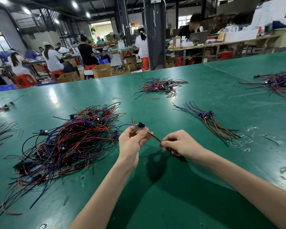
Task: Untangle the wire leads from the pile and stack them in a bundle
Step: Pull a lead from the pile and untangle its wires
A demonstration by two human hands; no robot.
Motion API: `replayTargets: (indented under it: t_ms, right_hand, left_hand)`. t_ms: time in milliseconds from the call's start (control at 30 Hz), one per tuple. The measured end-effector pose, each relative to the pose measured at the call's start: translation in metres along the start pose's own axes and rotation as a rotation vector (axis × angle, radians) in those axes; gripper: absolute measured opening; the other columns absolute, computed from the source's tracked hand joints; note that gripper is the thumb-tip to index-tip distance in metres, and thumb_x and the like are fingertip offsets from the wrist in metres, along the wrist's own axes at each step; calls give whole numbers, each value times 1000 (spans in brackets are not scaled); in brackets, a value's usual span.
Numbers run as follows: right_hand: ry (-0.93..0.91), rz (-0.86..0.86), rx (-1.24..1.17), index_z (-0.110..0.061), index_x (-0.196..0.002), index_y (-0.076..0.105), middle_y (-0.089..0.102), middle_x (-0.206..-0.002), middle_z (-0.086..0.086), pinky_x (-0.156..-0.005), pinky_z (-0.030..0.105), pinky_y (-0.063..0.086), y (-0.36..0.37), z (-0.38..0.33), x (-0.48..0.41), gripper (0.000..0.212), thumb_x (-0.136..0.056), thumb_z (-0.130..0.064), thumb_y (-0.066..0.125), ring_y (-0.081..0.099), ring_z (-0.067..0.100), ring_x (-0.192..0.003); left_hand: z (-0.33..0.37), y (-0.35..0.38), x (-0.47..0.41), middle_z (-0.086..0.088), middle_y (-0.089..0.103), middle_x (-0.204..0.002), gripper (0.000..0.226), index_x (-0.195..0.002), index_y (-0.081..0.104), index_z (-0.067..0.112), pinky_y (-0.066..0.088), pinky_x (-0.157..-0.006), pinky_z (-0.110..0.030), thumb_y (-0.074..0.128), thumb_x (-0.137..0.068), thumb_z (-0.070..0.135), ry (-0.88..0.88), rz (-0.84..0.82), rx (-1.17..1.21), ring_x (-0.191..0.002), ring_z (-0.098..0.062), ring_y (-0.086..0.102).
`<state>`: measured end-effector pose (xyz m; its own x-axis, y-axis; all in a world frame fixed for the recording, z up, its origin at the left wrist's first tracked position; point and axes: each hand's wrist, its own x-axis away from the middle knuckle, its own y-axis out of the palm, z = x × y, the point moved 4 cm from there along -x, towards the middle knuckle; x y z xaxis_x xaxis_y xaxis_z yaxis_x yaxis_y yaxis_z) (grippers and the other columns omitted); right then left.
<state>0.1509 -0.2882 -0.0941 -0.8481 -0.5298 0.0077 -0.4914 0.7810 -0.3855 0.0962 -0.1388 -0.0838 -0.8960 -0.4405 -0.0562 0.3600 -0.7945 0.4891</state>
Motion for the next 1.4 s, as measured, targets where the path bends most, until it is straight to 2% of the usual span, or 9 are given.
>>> replayTargets:
  t_ms: [200, 433, 667, 867, 1067, 1167, 1400]
  right_hand:
    - [11, 60, 113, -7, -74, 73, 70, -66, 6, -39, 13, 34, -11, 2, -3, 15, -82, -15, 64, 42, 4, -36]
    - [-26, 35, 140, -15, -69, 71, 69, -64, -2, -39, 14, 35, -9, 0, -1, 18, -85, -14, 63, 43, 3, -38]
    - [-16, 116, 253, -12, -67, 70, 67, -58, -2, -50, 18, 42, -18, 0, -5, 22, -87, -18, 63, 46, 7, -43]
    - [-51, 124, 334, -8, -72, 70, 70, -66, 4, -46, 9, 37, -15, -3, -2, 19, -87, -13, 60, 47, -4, -39]
    - [-11, 194, 348, -7, -67, 69, 68, -58, 3, -60, 24, 48, -22, 2, -5, 26, -88, -20, 60, 52, 6, -47]
    - [-20, 150, 370, -13, -70, 70, 69, -62, -1, -53, 19, 46, -21, 2, -4, 20, -86, -16, 60, 48, -3, -42]
    - [14, 151, 380, -16, -72, 69, 69, -66, -1, -49, 18, 41, -23, 1, -7, 18, -86, -12, 58, 45, 0, -42]
  left_hand:
    - [-5, 6, 6, -11, 52, -76, 12, -81, 58, 2, 56, -70, -24, 61, -82, -9, -3, -66, -31, -76, -26, 60]
    - [8, -3, -1, -12, 52, -76, 14, -78, 57, 3, 58, -69, -25, 59, -82, -10, 24, -12, 3, -64, -20, 67]
    - [1, 3, 2, -13, 50, -80, 12, -78, 59, 2, 56, -69, -24, 61, -80, -9, 23, -43, -13, -71, -23, 65]
    - [11, -6, -3, -11, 51, -76, 14, -77, 57, 2, 57, -68, -24, 59, -83, -11, 47, 11, 20, -64, -19, 68]
    - [10, -2, -1, -11, 50, -77, 13, -78, 58, 2, 57, -70, -24, 60, -83, -10, 43, -1, 10, -67, -19, 67]
    - [14, -6, -2, -13, 53, -79, 16, -76, 56, 3, 58, -70, -25, 59, -83, -11, 44, 28, 34, -67, -20, 67]
    - [11, -4, -2, -11, 52, -77, 14, -78, 57, 2, 57, -67, -23, 60, -82, -11, 48, 24, 3, -65, -18, 68]
